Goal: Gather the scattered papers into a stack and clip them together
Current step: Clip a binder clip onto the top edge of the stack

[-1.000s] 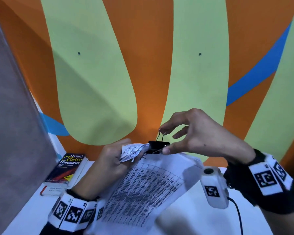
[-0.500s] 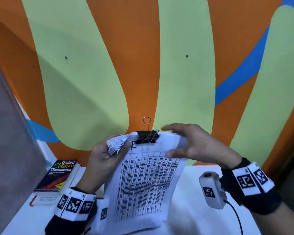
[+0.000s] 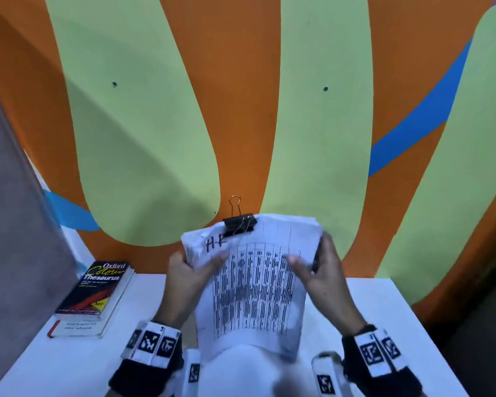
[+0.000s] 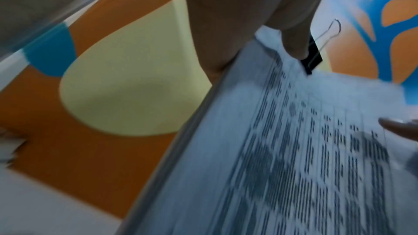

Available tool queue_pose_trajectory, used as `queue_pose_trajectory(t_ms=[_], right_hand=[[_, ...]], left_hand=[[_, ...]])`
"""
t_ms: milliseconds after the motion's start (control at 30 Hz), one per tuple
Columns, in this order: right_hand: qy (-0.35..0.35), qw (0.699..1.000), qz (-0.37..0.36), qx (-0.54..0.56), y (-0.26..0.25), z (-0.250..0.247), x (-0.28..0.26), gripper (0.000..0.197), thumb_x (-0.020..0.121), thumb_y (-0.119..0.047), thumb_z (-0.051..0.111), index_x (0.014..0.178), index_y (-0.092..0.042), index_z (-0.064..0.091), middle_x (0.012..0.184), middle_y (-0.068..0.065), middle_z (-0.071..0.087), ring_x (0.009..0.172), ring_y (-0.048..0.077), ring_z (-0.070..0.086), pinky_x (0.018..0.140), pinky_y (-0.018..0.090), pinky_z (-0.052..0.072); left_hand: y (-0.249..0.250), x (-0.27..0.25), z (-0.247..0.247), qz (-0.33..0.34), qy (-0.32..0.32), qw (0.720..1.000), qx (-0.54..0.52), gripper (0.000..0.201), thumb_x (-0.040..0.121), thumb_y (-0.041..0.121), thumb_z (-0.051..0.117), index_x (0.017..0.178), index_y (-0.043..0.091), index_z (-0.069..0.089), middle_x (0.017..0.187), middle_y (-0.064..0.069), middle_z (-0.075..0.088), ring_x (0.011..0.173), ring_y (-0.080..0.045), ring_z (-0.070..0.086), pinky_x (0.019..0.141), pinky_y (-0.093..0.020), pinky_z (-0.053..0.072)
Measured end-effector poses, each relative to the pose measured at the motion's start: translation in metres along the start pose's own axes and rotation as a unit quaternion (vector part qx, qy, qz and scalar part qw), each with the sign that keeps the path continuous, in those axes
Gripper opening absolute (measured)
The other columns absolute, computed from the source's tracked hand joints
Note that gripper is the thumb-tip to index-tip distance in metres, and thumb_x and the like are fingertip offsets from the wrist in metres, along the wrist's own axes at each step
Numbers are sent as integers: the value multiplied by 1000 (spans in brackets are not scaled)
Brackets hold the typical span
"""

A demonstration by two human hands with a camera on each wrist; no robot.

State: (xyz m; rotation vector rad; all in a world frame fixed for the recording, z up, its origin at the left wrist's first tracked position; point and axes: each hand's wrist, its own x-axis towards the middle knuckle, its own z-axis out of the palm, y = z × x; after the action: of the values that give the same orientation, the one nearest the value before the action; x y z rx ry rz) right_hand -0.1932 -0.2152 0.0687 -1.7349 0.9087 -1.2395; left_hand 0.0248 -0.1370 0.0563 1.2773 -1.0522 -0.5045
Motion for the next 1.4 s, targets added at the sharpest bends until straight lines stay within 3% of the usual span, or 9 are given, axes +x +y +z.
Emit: queue_pose_trajectory(t_ms=[100, 367, 500, 600, 700, 933, 1133, 1267, 1400], right_hand=[[7, 1000, 19, -17, 18, 10, -11, 39, 94, -3, 55, 119, -32, 49, 112, 4, 65, 106, 22, 63, 92, 54, 49], [14, 1000, 17, -1, 15, 13, -11, 64, 85, -21, 69, 137, -26, 33, 134, -2, 50, 123, 8, 51, 104, 45, 44], [95, 969, -204, -101, -28, 3, 2, 56, 85, -18, 68, 136, -13, 45, 136, 7, 46, 130, 17, 45, 108, 32, 38], [2, 945, -313, -95, -70, 8, 19, 30, 92, -8, 57, 121, -1, 61, 131, 11, 57, 127, 18, 51, 105, 27, 39], [-131, 954, -255, -84, -83, 18, 38, 29, 96, -16, 54, 122, -9, 64, 130, -3, 61, 125, 2, 52, 97, 20, 46], [-233, 951, -130, -157, -84, 19, 46, 80, 74, -47, 76, 143, -39, 38, 151, -17, 37, 135, -10, 33, 111, 33, 38], [-313, 851, -179, -383, -72, 26, 47, 121, 54, -72, 73, 150, -42, 6, 162, -6, 2, 147, 2, 8, 121, 45, -6], [-291, 820, -185, -456, -65, 34, 45, 123, 52, -75, 71, 149, -39, 6, 161, -2, 14, 145, 17, 26, 120, 46, 17], [-265, 820, -191, -469, -66, 36, 41, 103, 61, -73, 68, 147, -38, 23, 128, -1, 61, 100, 30, 64, 79, 38, 50]], left_hand=[[-21, -4, 4, -67, 72, 995, 17, 53, 64, 51, 82, 71, 6, 55, 60, -1, 49, 51, -13, 41, 49, -16, 37], [-32, -1, 0, -103, 36, 993, 35, 59, 61, 59, 80, 67, 6, 53, 60, 1, 53, 52, -19, 50, 54, -29, 39], [-40, 2, 1, -102, 34, 990, 91, 54, 68, 46, 79, 63, 18, 32, 59, 0, 22, 45, -7, 24, 46, -24, 21], [-36, 0, 1, -68, 7, 996, 60, 53, 66, 51, 81, 53, 12, 47, 47, -1, 44, 35, -7, 42, 41, -24, 36], [-37, 1, 2, -71, -13, 997, 28, 56, 59, 57, 78, 79, 4, 73, 79, -18, 74, 75, -29, 72, 71, -44, 56], [-32, -3, 3, -47, -49, 998, 7, 19, 74, 31, 80, 85, 16, 74, 83, -8, 77, 79, -19, 73, 70, -31, 57], [-34, -3, 9, -24, -66, 997, -15, 56, 67, 54, 77, 75, -2, 69, 73, -28, 67, 65, -39, 65, 64, -51, 53], [-27, -5, 13, -3, -89, 996, -20, 6, 78, 5, 73, 80, 10, 72, 73, 4, 76, 70, -8, 71, 63, -19, 54], [-27, -5, 14, 13, -103, 994, -30, 15, 77, 7, 70, 92, 7, 71, 81, 9, 77, 76, -5, 71, 66, -14, 51]])
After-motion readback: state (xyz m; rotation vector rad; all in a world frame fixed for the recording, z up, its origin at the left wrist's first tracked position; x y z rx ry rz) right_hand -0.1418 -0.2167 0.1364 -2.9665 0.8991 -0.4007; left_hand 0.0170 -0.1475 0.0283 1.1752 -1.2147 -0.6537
